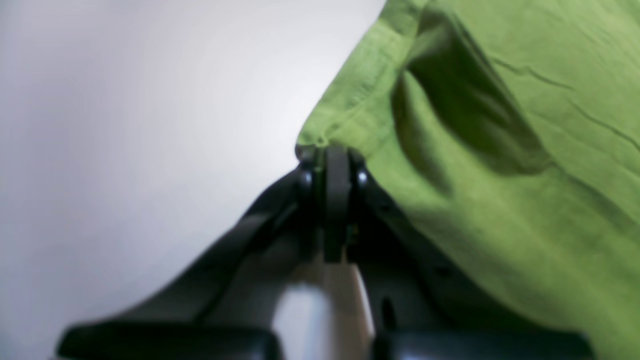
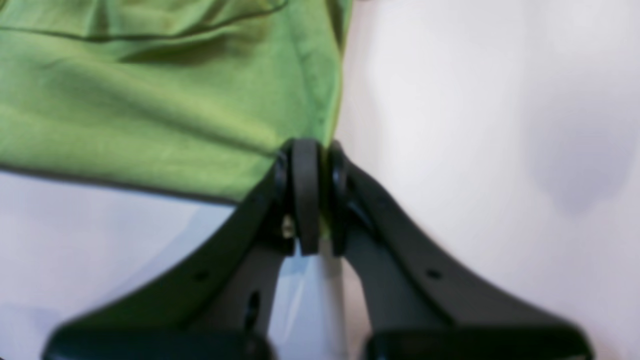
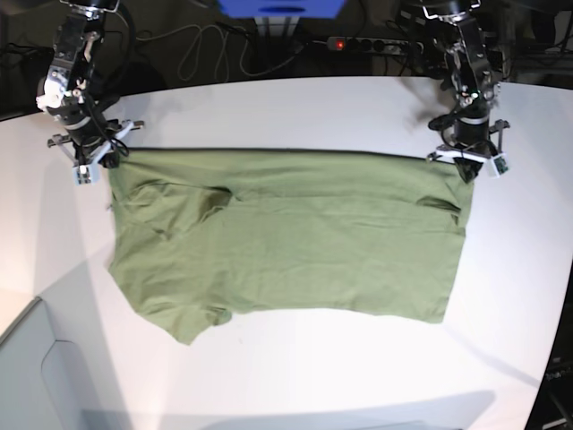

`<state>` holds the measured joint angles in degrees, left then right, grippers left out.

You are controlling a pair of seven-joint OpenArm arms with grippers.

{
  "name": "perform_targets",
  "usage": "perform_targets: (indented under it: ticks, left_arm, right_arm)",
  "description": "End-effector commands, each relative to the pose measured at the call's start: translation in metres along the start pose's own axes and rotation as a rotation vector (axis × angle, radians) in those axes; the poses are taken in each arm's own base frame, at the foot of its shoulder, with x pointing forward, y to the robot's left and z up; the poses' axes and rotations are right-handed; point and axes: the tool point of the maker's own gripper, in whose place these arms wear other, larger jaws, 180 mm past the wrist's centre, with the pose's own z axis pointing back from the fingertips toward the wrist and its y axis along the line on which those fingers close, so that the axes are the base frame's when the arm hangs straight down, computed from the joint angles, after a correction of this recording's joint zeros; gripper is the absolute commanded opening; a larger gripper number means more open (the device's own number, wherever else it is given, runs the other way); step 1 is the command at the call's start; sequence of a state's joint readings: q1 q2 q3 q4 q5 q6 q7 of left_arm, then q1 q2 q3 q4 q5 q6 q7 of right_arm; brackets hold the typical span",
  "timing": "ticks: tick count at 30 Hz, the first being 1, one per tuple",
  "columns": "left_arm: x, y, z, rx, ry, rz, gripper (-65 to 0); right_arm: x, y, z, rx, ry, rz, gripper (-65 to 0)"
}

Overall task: Fold the T-shirt properly
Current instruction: 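Drag the held hem further toward the robot, stretching the shirt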

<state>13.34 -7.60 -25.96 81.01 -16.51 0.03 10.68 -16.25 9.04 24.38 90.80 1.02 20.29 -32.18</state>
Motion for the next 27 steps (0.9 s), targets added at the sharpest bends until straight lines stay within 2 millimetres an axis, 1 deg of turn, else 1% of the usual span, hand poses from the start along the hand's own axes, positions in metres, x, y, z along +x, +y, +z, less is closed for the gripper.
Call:
perform_targets:
  ticks: [1, 3, 5, 7, 9, 11, 13, 15, 16, 17, 19, 23, 27]
  left_arm:
    - [0.01, 0.001, 0.004, 0.0, -0.03, -0.008, -65.0]
    - [0.024, -0.004, 0.008, -0.02, -0.066, 0.01, -65.0]
    - [0.038, -0.009, 0.011, -0.041, -0.099, 0.023, -65.0]
    - [0.05, -0.013, 0.014, -0.053, -0.129, 0.027, -65.0]
    - [0.066, -0.019, 0.019, -0.067, -0.17, 0.013, -65.0]
    - [0.081, -0.026, 0.025, -0.083, -0.212, 0.006, -65.0]
    - [0.088, -0.03, 0.033, -0.094, -0.234, -0.004, -65.0]
    - [0.09, -0.033, 0.04, -0.099, -0.244, -0.014, -65.0]
    - [0.087, -0.032, 0.043, -0.099, -0.237, -0.018, -65.0]
    - [0.082, -0.03, 0.046, -0.097, -0.222, -0.02, -65.0]
    - [0.07, -0.024, 0.049, -0.087, -0.192, -0.027, -65.0]
    - [0.045, -0.013, 0.055, -0.067, -0.13, -0.038, -65.0]
    - [0.026, -0.001, 0.057, -0.042, -0.081, -0.041, -65.0]
  right_arm:
    - [0.004, -0.008, 0.005, -0.025, 0.003, 0.033, -64.7]
    - [0.017, -0.008, 0.01, -0.032, -0.028, 0.049, -64.9]
    - [0.033, -0.007, 0.017, -0.042, -0.07, 0.072, -64.9]
    - [0.052, -0.006, 0.025, -0.052, -0.121, 0.098, -64.9]
    - [0.071, -0.004, 0.036, -0.062, -0.174, 0.122, -64.9]
    - [0.085, -0.003, 0.044, -0.072, -0.216, 0.143, -64.9]
    - [0.093, -0.001, 0.05, -0.077, -0.238, 0.155, -64.9]
    - [0.091, -0.002, 0.05, -0.078, -0.235, 0.154, -64.9]
    - [0.088, -0.002, 0.049, -0.078, -0.227, 0.153, -64.9]
    - [0.086, -0.002, 0.049, -0.077, -0.221, 0.153, -64.9]
    - [0.073, -0.001, 0.047, -0.071, -0.19, 0.146, -64.9]
    - [0.057, 0.0, 0.047, -0.064, -0.151, 0.143, -64.9]
    - [0.038, 0.002, 0.05, -0.057, -0.105, 0.143, -64.9]
